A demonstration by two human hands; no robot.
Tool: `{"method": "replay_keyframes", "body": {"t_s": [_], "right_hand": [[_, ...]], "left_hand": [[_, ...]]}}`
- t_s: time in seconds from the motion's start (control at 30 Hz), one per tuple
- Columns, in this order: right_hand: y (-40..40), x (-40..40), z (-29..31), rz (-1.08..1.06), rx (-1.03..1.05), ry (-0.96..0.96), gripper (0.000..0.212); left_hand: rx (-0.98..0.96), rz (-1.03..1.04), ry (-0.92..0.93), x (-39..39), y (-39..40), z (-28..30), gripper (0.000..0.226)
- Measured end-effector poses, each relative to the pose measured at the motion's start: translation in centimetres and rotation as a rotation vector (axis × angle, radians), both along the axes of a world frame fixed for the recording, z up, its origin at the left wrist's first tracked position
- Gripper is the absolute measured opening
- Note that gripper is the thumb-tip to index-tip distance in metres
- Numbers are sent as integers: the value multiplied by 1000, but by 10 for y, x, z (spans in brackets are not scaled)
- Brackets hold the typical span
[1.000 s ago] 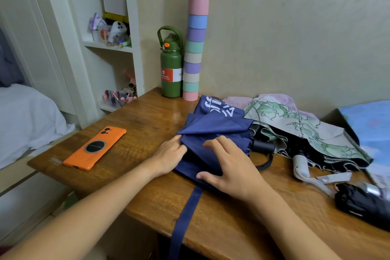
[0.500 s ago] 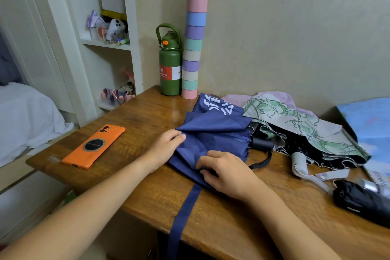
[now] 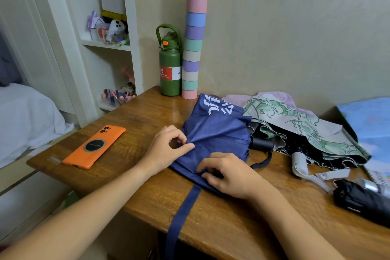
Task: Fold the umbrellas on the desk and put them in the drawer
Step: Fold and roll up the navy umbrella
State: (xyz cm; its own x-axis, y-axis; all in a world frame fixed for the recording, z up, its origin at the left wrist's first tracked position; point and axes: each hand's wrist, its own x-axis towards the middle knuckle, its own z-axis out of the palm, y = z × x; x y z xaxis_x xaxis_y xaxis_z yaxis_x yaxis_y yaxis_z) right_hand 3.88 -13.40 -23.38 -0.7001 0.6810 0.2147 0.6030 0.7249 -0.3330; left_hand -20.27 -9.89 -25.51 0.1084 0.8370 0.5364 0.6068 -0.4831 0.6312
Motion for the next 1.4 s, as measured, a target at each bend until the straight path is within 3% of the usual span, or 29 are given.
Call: {"method": "replay_keyframes", "body": {"t_s": [0.1, 0.37, 0.53, 0.6, 0.67, 0.77, 0.87, 0.93, 1.03, 1.17, 1.3, 1.4], "right_hand": [[0, 0, 1, 14, 0, 19, 24], [-2, 4, 4, 30, -34, 94, 36], [9, 9, 2, -197, 268, 299, 14], [13, 13, 6, -317, 473, 372, 31], [17, 17, 11, -418, 549, 395, 52], [21, 17, 9, -569, 263, 533, 80], [29, 29, 8, -533, -95, 735, 94], [33, 42, 7, -455, -16, 604, 95], [36, 50, -4, -376, 253, 218, 86], [34, 37, -7, -299, 463, 194, 17], [20, 24, 4, -126, 216, 206, 8], [8, 16, 7, -34, -3, 190, 17]], "left_hand": [[23, -46, 17, 1, -3, 0, 29], [-121, -67, 282, 6, 2, -7, 49], [-140, -56, 312, 11, -1, -5, 49], [-157, -55, 299, 10, -2, -4, 54], [-175, -48, 317, 10, -2, -2, 58], [-186, -53, 385, 11, -1, -4, 59], [-257, -72, 288, 8, 3, -3, 46], [-347, -79, 125, 5, 6, 0, 49], [-458, -81, -202, 2, 12, 0, 67], [-549, -99, -360, 4, 8, 3, 72], [-583, -60, -465, 5, 12, 0, 52], [-581, -61, -490, 5, 13, 1, 45]]}}
